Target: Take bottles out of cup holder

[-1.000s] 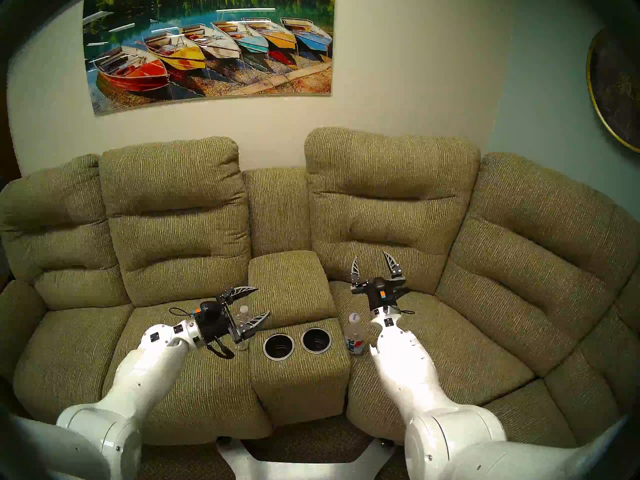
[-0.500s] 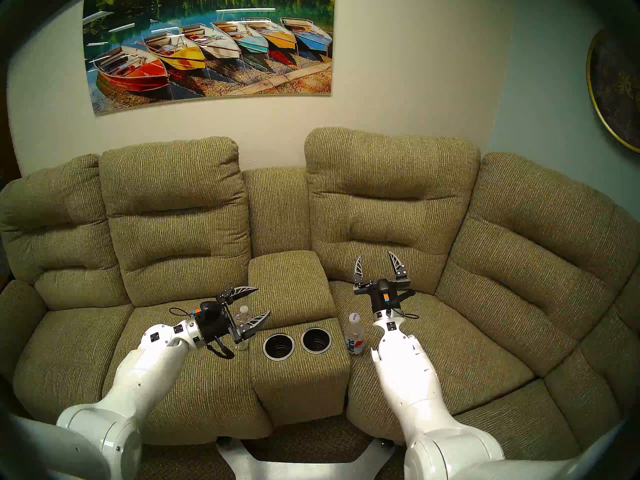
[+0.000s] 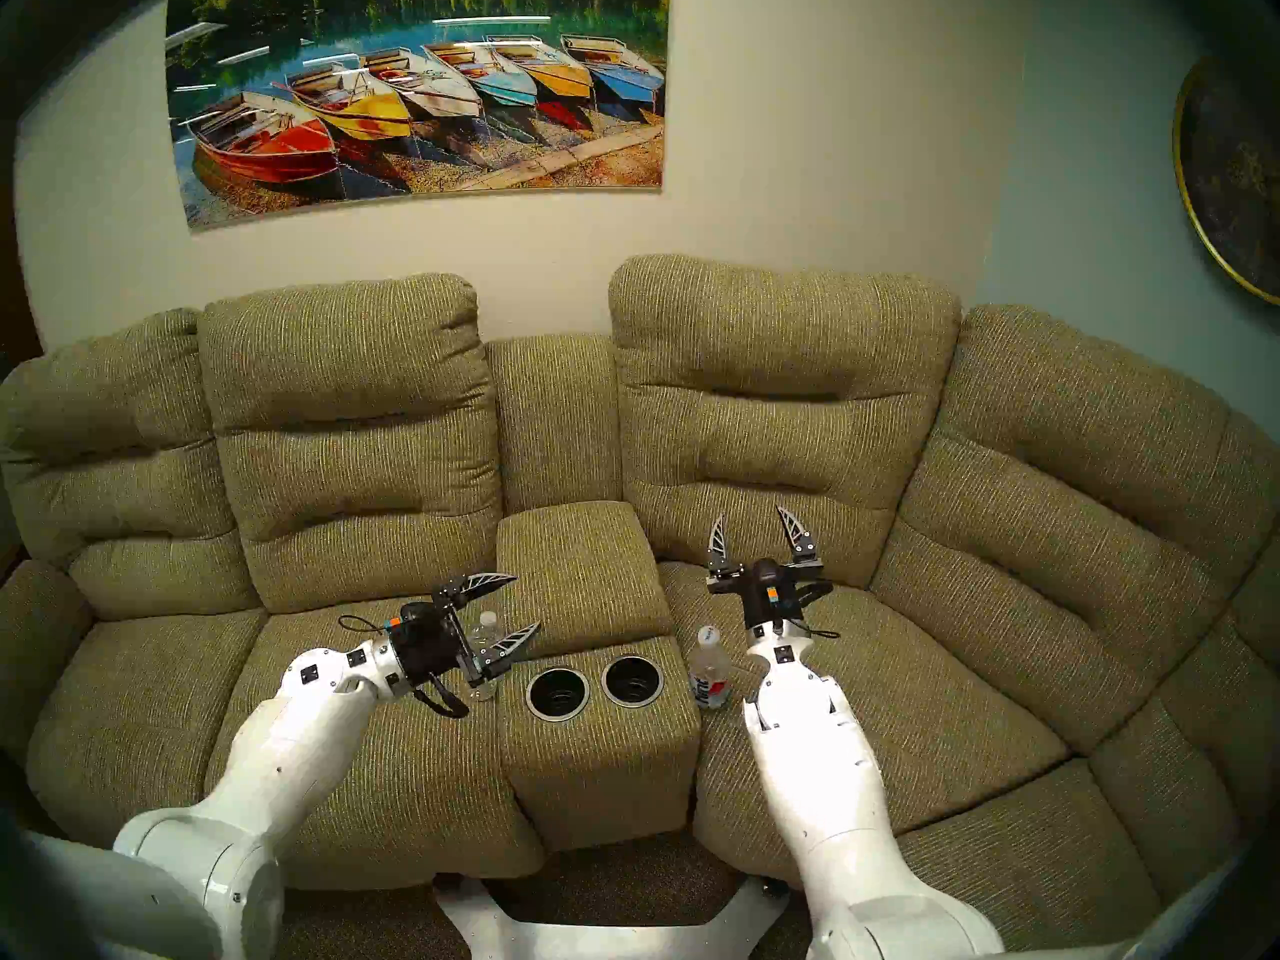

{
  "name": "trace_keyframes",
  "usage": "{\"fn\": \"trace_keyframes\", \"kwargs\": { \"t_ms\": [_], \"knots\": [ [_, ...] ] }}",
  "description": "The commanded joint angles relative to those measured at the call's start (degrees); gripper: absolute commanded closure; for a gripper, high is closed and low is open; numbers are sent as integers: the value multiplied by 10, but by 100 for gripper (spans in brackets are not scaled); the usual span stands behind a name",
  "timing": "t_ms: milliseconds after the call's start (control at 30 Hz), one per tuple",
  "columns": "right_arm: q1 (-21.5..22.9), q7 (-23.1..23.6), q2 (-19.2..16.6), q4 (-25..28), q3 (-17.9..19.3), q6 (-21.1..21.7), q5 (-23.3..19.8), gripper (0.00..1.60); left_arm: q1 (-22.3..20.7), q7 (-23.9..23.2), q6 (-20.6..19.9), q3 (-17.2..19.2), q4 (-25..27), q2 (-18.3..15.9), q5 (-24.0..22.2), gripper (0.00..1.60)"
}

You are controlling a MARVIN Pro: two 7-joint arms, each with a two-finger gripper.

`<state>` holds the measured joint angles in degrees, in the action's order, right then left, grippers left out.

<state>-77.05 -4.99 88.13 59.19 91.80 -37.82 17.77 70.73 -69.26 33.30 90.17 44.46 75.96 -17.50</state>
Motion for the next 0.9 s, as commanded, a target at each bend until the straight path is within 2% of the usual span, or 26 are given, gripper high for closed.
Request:
{"fn": "trace_keyframes", "kwargs": {
  "t_ms": [0, 467, 600, 667, 867],
  "knots": [
    [-25, 14, 4, 68, 0, 39, -7, 0, -4, -2, -1, 0, 8, -1, -1, 0],
    [-76, 52, 10, 175, 6, 149, -19, 0, -3, -2, -2, 2, 10, 0, 0, 0],
    [-81, 56, 11, 186, 7, 163, -19, 0, -3, -2, -2, 2, 10, 0, 0, 0],
    [-94, 64, 12, 214, 8, 192, -20, 0, -2, -2, -3, 2, 11, 0, 1, 0],
    [-96, 68, 13, 220, 9, 202, -20, 0, -2, -2, -3, 3, 11, 0, 1, 0]
  ]
}}
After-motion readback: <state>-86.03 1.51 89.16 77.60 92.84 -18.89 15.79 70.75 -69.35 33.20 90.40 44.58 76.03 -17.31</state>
